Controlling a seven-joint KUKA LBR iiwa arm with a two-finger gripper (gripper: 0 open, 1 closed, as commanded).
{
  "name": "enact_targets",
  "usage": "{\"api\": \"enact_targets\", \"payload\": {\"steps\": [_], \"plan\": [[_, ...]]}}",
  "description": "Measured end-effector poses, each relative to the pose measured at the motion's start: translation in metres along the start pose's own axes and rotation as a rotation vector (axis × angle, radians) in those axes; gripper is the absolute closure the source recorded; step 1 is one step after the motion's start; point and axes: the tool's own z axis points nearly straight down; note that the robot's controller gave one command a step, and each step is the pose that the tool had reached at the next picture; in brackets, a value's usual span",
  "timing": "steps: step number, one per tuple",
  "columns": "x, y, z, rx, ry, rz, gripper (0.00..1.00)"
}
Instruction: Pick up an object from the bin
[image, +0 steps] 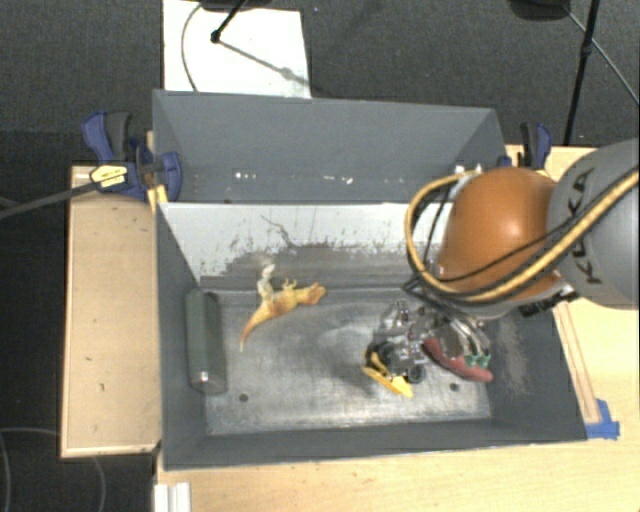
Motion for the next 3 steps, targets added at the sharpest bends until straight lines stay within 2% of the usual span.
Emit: {"api": "enact_targets", "payload": {"steps": [1,2,3], "plan": [[0.000,0.000,0.000,0.000,0.000,0.000,1.00],[-0.032,0.012,0.018,0.000,-0.003,0.032,1.00],[-0.015,0.011,-0.026,0.000,0.009,-0.028,1.00]]}}
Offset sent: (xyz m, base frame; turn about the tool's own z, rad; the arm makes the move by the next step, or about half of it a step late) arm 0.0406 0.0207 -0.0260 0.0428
